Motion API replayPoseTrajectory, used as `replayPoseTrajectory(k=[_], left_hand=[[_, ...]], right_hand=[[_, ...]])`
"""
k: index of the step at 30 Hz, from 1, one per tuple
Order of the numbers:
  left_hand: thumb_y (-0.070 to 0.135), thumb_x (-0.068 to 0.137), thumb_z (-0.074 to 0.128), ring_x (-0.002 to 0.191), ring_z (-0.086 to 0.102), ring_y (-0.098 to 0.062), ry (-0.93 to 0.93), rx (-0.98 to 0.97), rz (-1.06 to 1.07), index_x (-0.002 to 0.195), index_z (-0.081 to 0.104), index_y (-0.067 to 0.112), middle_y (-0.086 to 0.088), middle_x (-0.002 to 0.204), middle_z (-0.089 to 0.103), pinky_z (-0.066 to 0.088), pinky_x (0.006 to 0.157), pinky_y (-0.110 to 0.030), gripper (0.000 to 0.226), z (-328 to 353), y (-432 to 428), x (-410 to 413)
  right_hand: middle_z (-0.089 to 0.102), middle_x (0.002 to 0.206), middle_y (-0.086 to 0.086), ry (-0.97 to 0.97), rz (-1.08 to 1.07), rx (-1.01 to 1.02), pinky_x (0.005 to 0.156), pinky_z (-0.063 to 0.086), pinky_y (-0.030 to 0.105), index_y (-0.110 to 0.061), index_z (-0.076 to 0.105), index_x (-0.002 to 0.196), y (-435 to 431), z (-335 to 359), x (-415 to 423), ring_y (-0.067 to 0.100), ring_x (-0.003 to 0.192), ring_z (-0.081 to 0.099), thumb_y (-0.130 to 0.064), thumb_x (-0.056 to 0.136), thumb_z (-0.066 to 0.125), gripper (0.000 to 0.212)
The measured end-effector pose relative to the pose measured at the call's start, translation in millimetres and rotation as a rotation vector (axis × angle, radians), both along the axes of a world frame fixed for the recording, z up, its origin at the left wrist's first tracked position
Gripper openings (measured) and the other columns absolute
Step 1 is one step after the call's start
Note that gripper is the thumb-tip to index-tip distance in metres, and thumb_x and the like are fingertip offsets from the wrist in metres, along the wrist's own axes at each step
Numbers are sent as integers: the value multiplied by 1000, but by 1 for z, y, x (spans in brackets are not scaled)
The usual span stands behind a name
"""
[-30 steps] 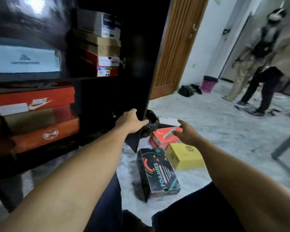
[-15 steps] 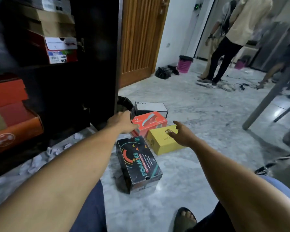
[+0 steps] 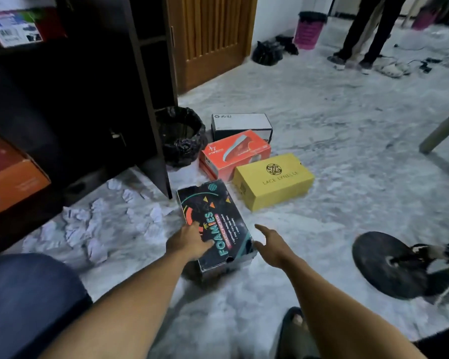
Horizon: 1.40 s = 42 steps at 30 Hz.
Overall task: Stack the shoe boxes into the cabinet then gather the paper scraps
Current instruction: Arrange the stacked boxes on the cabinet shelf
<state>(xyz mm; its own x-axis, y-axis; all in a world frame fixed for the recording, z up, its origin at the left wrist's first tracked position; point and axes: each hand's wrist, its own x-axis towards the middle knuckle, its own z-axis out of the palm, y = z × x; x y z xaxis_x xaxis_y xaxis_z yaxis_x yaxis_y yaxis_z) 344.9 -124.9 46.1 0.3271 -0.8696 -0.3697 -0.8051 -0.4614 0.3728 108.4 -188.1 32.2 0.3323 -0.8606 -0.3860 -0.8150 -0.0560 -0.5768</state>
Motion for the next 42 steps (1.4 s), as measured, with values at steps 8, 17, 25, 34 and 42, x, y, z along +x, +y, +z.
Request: replayPoseTrajectory(k=[8, 17, 25, 34, 42], left_hand=[[57, 74, 76, 123, 50, -27, -3, 19, -19, 137, 49, 28, -2, 138, 40, 51, 94, -42, 74, -45, 4, -7], [55, 74, 77, 121, 51, -25, 3, 58, -83, 147, 40, 28, 3, 140, 31, 50, 96, -41, 86, -58, 13, 3], [49, 87, 68, 137, 29, -32, -232, 152, -95, 150, 31, 33, -4, 158, 16, 39, 103, -47, 74, -39, 37, 27], [43, 89, 67, 104, 63, -35, -89, -29, 181, 121, 53, 12, -13, 120, 59, 53, 82, -40, 46, -41, 65, 28], [98, 23, 61, 117, 47, -30, -292, 242, -7, 146, 20, -4, -16, 135, 29, 52, 89, -41, 165, -38, 70, -4]], right_hand=[[60, 121, 7, -69, 76, -16, 75, 38, 13, -15, 53, 140, 6, -43, 11, 19, 101, 55, -8, 96, 52, 45], [53, 99, 7, 0, 77, -110, 76, 44, 29, -19, 67, 118, 24, -40, 12, 31, 94, 61, -16, 96, 46, 30], [70, 108, 0, 22, 325, -110, 73, 50, 28, -29, 74, 101, 72, -32, 30, 23, 94, 65, -26, 81, 50, 31], [71, 109, 2, 56, 532, -99, 77, 55, 35, -31, 66, 112, 76, -42, 59, 25, 96, 66, -32, 90, 48, 29], [28, 153, 14, 114, -75, -152, 105, 39, 49, -26, 39, 147, 11, -52, 13, 36, 139, 27, -35, 92, 62, 60]])
